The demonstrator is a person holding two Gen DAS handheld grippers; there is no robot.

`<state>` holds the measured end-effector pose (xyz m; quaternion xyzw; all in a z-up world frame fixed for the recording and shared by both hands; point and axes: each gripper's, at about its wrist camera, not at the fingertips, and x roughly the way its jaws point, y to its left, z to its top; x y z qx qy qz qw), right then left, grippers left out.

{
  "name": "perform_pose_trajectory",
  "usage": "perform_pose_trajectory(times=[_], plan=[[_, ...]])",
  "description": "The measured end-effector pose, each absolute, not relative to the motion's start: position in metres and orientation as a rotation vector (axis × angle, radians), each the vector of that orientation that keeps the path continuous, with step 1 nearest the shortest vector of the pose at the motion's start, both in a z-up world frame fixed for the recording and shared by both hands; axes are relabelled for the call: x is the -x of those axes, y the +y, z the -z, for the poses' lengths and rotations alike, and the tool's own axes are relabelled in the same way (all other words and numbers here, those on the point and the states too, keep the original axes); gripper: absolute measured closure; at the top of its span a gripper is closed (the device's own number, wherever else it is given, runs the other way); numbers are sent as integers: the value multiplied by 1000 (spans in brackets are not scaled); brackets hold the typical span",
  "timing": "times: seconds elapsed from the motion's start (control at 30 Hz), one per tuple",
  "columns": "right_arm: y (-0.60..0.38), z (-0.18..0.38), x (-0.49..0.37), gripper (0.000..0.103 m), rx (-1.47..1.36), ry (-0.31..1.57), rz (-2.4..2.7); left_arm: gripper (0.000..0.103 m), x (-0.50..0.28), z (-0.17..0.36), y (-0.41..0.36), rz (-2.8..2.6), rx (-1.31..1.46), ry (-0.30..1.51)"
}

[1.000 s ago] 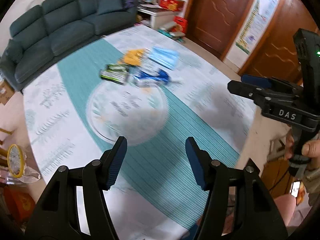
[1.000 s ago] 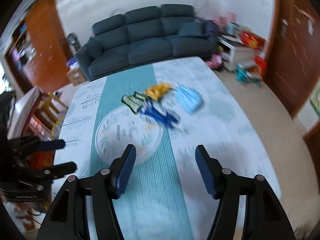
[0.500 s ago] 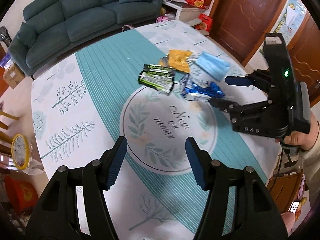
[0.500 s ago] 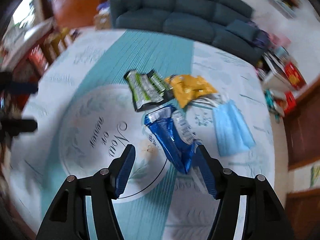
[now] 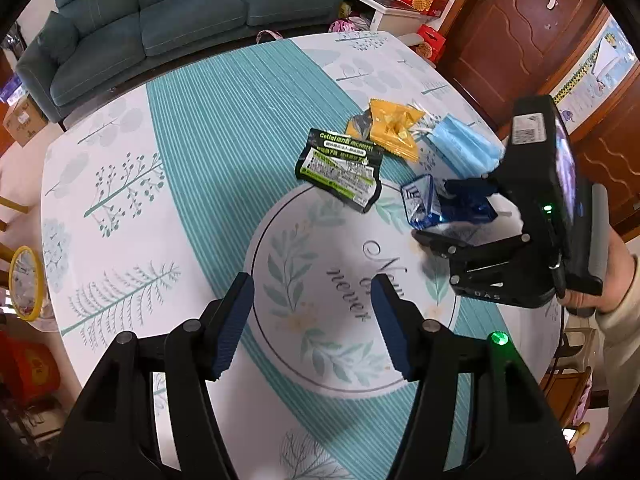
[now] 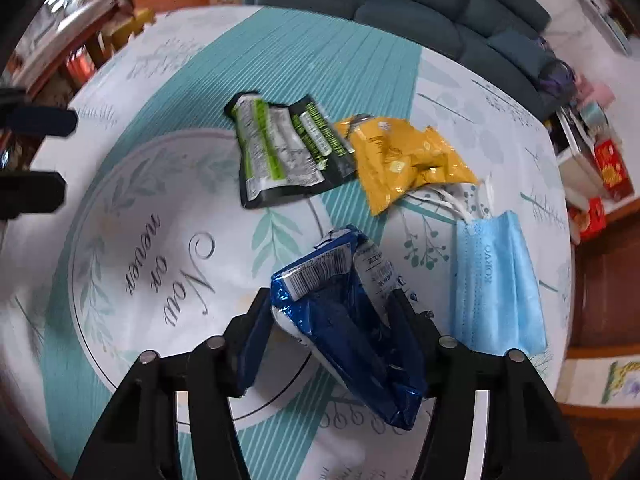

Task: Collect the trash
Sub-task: 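Grasp the green-black wrapper with the left tool while the right tool grasps the blue snack bag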

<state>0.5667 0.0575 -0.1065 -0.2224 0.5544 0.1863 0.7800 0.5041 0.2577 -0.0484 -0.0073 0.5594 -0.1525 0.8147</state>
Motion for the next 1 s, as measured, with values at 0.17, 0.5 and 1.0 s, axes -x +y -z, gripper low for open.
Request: perform_pose_trajectory(times=[0.17, 0.5, 1.0], plan=[[32, 91, -578, 61, 290, 1167, -347, 46, -521, 52, 254, 336, 81, 1196], [-2, 75, -602, 66, -35, 1126, -230, 27, -574, 77, 245, 225, 324, 1224], [-18, 68, -585, 66, -178, 1083, -224, 73, -610, 118, 218, -34, 351, 1245]])
